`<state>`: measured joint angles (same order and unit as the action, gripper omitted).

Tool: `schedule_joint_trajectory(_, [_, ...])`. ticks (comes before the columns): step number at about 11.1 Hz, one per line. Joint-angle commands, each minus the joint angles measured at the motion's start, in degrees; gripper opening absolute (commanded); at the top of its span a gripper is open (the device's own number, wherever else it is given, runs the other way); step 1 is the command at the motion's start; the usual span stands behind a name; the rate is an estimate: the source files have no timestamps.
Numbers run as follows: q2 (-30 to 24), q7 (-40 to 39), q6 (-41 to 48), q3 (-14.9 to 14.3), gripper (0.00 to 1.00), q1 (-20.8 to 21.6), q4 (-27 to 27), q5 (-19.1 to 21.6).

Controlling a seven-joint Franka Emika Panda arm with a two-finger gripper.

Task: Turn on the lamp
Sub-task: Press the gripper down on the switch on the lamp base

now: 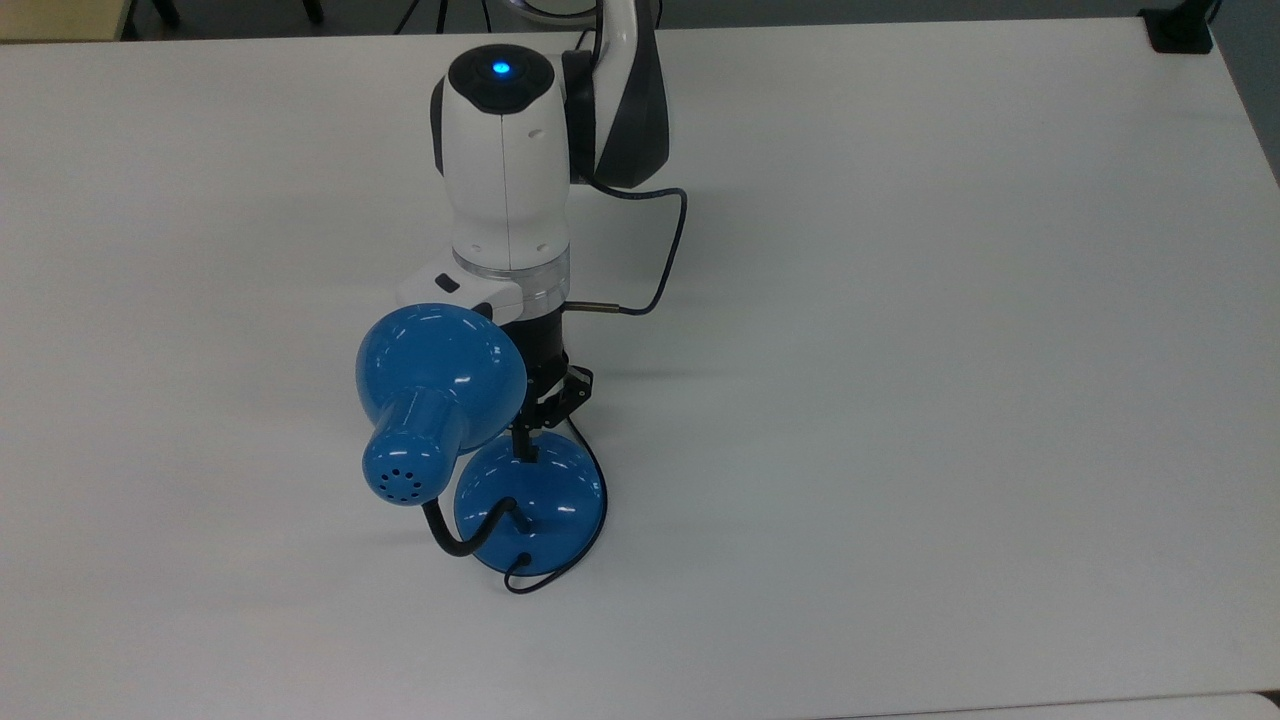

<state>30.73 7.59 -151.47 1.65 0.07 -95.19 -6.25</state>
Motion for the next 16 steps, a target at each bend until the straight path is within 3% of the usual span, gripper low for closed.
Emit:
schedule_joint_trajectory(1, [1.2, 1.5, -2.9, -0.2, 0.0, -0.2, 0.0, -1.3])
schedule_joint_trajectory(8, [2.8, 1.5, -5.0, -0.2, 0.0, -0.6, 0.0, -2.1])
schedule_joint_trajectory(16, [-0.7, 1.3, -1.0, -0.1, 0.0, -0.3, -1.8, -2.0])
